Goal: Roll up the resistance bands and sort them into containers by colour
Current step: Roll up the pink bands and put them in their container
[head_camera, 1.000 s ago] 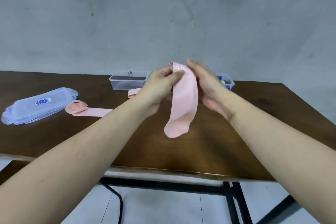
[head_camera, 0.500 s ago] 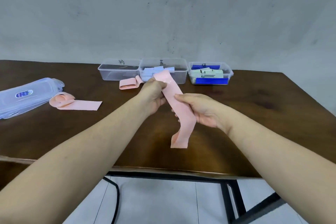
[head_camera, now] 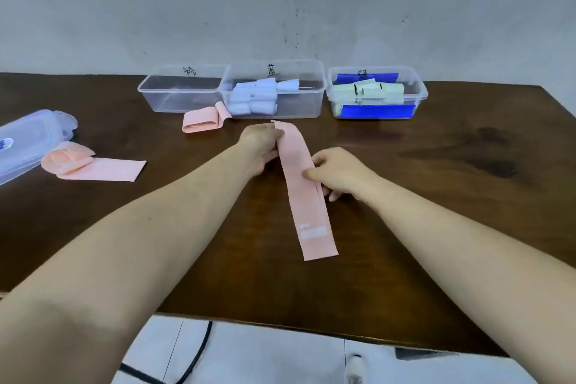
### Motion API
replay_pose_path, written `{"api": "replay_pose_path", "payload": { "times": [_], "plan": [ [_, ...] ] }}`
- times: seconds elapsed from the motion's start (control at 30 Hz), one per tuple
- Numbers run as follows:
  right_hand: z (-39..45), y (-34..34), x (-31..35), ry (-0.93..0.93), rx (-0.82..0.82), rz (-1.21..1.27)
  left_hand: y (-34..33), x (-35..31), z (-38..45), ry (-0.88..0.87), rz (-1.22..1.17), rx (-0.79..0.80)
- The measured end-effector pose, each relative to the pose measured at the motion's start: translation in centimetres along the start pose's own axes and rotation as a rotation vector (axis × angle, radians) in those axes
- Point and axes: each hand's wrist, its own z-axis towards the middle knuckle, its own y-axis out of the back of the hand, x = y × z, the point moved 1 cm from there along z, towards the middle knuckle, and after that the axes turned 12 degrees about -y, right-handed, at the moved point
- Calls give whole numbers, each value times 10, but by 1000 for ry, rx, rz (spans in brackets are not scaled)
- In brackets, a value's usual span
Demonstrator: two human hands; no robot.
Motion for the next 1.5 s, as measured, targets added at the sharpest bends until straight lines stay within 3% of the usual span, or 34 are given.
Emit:
{"api": "replay_pose_path", "payload": {
  "times": [0.2,0.37,0.47,0.67,0.87,1.07,1.27,1.5],
  "plan": [
    [7,8,-10,-21,-200,-201,-1,17,7,-56,44,41],
    [1,2,-23,187,-196,-192,7,31,-9,-327,394,92],
    [-11,-3,-35,280,-223,-217,13,41,-28,-443,463,135],
    [-41,-17,-65,467,-166,6,33,59,-81,-689,608,403],
    [-74,-22,-97,625,-161,-62,62,76,-129,-875,669,621],
    [-91,-19,-110,627,-164,-293,70,82,-144,-954,732,625],
    [-97,-35,-105,660,-316,-218,58,87,-160,-1051,901,568],
    [-127,-55,-109,642,-255,-107,75,97,-185,-1057,857,533]
  ]
}}
